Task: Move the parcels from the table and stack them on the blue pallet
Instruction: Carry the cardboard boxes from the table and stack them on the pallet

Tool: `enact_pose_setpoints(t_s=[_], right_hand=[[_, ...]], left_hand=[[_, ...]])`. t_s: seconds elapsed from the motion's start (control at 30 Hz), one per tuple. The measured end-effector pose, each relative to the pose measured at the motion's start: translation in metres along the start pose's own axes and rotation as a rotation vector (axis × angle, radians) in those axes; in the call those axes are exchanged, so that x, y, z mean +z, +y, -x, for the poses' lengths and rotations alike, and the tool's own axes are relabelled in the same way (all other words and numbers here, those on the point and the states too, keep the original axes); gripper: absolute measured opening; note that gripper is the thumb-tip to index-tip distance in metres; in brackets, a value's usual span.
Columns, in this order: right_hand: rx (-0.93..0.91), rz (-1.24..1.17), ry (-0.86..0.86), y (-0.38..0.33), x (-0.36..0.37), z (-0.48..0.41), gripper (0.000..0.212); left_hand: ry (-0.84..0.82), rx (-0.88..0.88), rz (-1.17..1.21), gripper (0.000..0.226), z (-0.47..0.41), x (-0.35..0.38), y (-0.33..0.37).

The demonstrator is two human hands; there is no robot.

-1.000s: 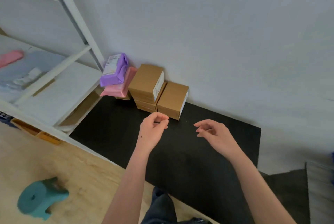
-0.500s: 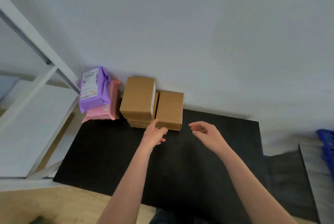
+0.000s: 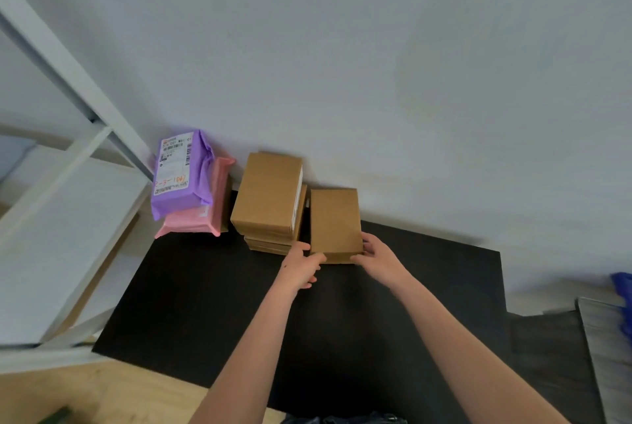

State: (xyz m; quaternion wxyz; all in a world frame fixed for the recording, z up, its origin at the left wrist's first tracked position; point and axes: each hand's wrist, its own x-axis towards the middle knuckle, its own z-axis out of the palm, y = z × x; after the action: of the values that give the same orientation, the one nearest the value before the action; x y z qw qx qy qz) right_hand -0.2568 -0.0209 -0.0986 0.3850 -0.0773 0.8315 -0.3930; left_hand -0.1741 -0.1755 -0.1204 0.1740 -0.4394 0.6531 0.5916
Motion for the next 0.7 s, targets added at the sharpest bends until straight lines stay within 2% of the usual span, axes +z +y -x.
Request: enact_pose_setpoints(t_s=[0.17, 0.23, 0.4, 0.5, 0.7], right_hand=[[0.071, 0.104, 0.091, 0.016, -0.004, 0.003, 0.065], [0.113, 0.13, 0.106, 0.023, -0.004, 0.006, 0.066], [0.189, 0.157, 0.078, 0.039, 0.005, 0.013, 0.066], [0.215, 0.073, 0.072, 0.042, 0.009, 0.016, 0.064], [0.191, -0.065, 0.178, 0.038, 0.007, 0.022, 0.044]], left_hand=[[-0.051, 0.003, -0.128, 0.029, -0.004, 0.002, -0.004], [-0.1, 0.002, -0.158, 0.025, -0.007, 0.002, -0.005], [-0.178, -0.046, -0.14, 0.03, -0.009, 0.009, -0.015], [-0.19, -0.036, -0.118, 0.037, -0.005, 0.014, -0.021], [-0.199, 0.027, 0.012, 0.039, -0.001, 0.02, -0.026]])
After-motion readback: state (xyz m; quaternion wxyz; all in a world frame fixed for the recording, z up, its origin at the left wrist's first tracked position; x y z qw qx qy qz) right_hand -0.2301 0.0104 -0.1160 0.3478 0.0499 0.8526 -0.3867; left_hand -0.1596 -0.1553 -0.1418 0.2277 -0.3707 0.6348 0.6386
